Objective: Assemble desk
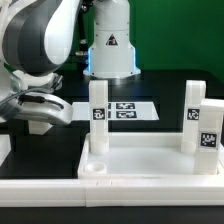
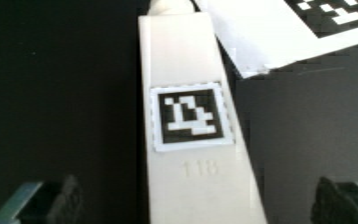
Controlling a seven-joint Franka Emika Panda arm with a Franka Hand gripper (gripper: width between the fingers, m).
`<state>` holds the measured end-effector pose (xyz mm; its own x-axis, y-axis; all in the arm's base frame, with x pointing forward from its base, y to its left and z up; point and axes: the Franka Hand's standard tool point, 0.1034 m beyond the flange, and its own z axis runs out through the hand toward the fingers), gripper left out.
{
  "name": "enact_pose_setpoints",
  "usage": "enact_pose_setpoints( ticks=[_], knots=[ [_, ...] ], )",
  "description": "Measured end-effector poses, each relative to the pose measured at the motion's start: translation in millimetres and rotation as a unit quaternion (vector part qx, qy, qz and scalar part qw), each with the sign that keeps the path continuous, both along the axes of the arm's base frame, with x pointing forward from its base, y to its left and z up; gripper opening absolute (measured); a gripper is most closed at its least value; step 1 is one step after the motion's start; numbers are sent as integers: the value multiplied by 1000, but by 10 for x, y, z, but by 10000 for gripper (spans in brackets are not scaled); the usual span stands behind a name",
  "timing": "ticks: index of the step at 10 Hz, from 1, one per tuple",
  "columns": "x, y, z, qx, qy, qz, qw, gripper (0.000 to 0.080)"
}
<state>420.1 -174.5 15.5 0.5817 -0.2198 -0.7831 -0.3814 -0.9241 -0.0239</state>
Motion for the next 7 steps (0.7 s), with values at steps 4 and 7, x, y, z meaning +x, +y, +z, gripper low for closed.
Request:
enact_pose_setpoints(
  ticks=[4,7],
  knots=[
    [-11,-60,-14,5,45,-33,998,521],
    [-13,-74,-18,5,44,-34,998,282]
  ],
)
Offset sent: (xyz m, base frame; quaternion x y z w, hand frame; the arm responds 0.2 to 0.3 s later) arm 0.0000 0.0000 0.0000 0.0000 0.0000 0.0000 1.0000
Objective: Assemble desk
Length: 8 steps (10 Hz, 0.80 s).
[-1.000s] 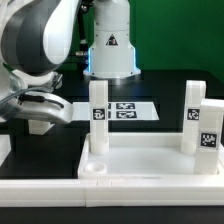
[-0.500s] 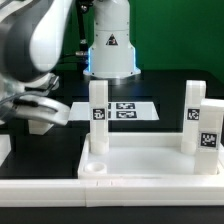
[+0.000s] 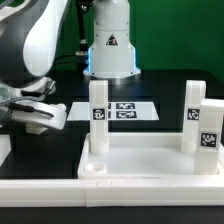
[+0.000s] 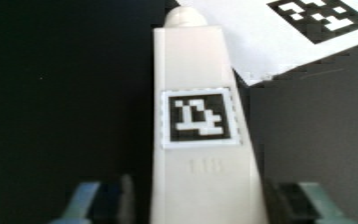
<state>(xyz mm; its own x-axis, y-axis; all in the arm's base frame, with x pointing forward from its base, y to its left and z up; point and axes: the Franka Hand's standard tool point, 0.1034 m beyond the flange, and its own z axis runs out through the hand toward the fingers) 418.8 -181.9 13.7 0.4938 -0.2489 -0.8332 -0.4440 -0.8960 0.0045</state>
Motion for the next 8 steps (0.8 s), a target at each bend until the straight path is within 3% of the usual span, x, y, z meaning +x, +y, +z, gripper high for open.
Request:
enact_pose_setpoints(
  ticks=[1,3,5,6,8],
  knots=[
    [27,6,50,1,-3,0,1000,282],
    [160,46,326,8,-18,-2,1000,284],
    [410,22,741,-3,-81,4,997,284],
    [531,-58,738,-22,-141,22,990,284],
    [509,-34,702,-51,-200,24,978,284]
  ],
)
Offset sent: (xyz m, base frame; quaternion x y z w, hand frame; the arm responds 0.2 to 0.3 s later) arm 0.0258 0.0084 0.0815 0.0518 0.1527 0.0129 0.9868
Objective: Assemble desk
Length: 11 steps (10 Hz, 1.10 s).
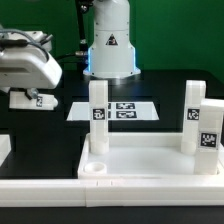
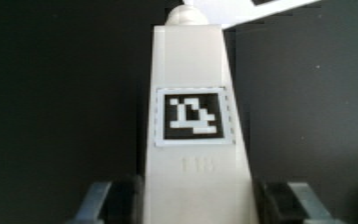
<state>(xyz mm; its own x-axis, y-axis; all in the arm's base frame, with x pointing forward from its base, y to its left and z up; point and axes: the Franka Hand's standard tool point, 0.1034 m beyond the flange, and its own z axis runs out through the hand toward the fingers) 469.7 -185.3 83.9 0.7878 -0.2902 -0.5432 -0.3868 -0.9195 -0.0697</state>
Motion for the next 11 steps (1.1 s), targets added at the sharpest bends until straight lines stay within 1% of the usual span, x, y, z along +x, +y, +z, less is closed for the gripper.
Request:
enact_pose_setpoints(
  ticks=[1,2,3,4,5,7,8,9,10,11],
  knots=[
    [118,14,77,-17,-40,5,999,284],
    [413,141,416,-20,-88,22,996,284],
    [721,178,610,-38,-166,41,984,284],
    [770,221,644,-54,-204,45,977,284],
    [709,191,592,-68,-224,42,971,284],
    [774,122,595,-106,-288,40,951,284],
    [803,158,612,-122,-311,36,942,284],
    [1025,388,748,-131,-346,46,928,284],
    [1245,544,888,-157,-404,61,899,284],
    [1324,701,945,-173,-440,59,879,284]
  ],
)
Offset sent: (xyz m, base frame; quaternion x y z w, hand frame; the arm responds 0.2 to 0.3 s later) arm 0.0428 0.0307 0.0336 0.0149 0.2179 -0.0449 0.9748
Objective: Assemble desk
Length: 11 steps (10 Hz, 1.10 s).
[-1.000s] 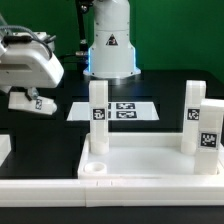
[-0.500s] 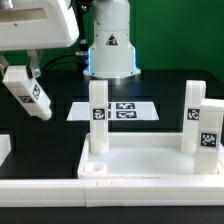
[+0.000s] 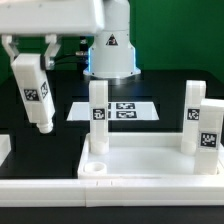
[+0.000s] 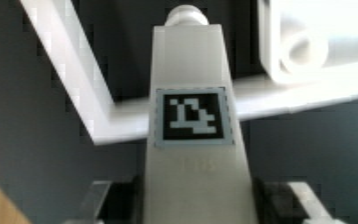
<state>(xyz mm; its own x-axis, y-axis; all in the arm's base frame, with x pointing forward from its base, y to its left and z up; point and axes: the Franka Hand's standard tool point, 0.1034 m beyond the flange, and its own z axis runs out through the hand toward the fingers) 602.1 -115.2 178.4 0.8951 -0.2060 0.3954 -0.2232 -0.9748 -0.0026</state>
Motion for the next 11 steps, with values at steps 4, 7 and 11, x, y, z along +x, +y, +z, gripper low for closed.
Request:
enact_pose_setpoints(
  ticks=[4,7,11],
  knots=[
    [-79,58,-32,-52,-81,-1,995,285],
    [49,524,-101,-14,-89,-26,996,285],
    [46,618,-188,5,-74,-36,997,285]
  ],
)
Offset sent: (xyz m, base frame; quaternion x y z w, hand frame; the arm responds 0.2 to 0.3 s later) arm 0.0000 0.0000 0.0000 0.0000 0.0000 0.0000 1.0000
